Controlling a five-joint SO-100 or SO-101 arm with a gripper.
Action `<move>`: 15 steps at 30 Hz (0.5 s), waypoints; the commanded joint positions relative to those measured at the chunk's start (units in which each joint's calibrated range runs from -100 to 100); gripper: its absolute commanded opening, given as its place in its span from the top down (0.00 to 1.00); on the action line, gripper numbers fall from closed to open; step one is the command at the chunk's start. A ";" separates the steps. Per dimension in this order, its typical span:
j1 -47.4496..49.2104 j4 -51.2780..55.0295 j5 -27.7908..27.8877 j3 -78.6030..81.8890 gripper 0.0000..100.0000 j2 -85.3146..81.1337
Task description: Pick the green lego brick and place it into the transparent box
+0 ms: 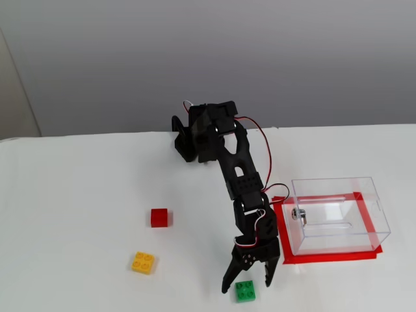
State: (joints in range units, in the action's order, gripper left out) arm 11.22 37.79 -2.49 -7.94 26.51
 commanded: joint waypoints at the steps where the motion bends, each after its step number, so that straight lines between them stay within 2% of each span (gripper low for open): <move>1: -0.39 -0.71 0.25 -2.91 0.57 0.43; 15: -0.83 -0.80 0.19 -2.91 0.58 4.08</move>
State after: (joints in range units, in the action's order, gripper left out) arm 11.22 37.53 -2.49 -8.12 31.50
